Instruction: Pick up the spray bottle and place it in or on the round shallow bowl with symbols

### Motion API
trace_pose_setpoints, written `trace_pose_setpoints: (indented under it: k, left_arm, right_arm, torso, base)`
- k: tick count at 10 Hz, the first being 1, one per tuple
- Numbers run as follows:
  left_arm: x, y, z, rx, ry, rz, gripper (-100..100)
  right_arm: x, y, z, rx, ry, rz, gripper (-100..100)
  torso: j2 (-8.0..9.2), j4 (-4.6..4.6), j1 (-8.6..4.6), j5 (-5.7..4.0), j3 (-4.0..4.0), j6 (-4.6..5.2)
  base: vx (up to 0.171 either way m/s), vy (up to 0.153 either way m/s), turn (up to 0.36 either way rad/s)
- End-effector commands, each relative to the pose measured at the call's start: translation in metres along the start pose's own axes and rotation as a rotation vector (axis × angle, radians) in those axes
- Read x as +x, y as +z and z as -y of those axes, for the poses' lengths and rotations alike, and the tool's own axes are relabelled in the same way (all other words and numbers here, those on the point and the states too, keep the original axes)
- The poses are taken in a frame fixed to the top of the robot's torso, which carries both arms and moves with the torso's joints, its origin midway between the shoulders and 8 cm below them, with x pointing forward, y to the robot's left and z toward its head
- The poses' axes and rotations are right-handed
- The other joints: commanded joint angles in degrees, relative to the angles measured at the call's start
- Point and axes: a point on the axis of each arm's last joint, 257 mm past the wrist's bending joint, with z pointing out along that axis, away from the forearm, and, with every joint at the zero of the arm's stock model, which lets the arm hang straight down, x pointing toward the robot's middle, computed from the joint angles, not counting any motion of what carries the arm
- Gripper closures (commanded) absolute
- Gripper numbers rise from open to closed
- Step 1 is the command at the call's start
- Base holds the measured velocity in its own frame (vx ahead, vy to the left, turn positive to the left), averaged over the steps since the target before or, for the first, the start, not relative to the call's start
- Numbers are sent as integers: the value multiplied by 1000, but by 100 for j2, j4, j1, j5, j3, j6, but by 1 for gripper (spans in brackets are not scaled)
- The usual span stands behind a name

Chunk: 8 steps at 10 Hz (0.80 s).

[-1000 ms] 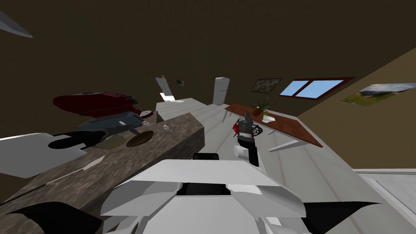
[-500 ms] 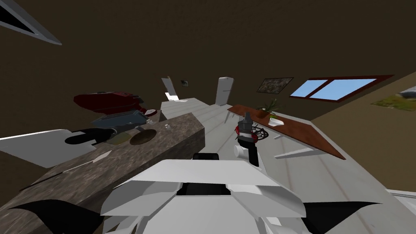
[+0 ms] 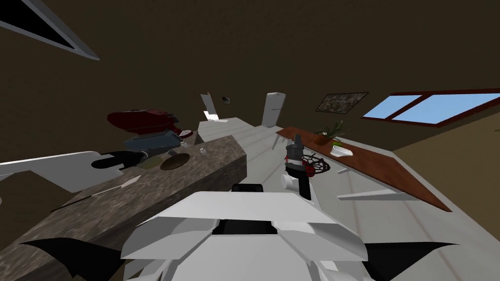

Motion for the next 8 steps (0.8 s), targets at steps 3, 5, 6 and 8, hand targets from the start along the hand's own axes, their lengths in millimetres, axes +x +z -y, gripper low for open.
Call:
trace_pose_setpoints:
  k: [3, 5, 6, 8]
  left_arm:
    - [-16, 13, 11, 48, 25, 1, -100]
    - [-3, 15, 11, 47, 28, -21, -100]
    - [-25, 20, 20, 76, 42, -1, -100]
    - [-41, 26, 23, 92, 55, 9, -100]
  right_arm:
    - [0, 0, 0, 0, 0, 0, 0]
    - [0, 0, 0, 0, 0, 0, 0]
    - [0, 0, 0, 0, 0, 0, 0]
    - [0, 0, 0, 0, 0, 0, 0]
  torso:
    - [-3, 1, -4, -1, -1, -4]
    - [4, 0, 6, 1, 2, 4]
    - [14, 2, 20, 5, 7, 3]
    - [-1, 0, 0, 0, -1, -1]
  base:
    - [48, -59, 149]
    - [11, -17, -2]
    - [48, -57, 171]
    - [68, -81, 238]
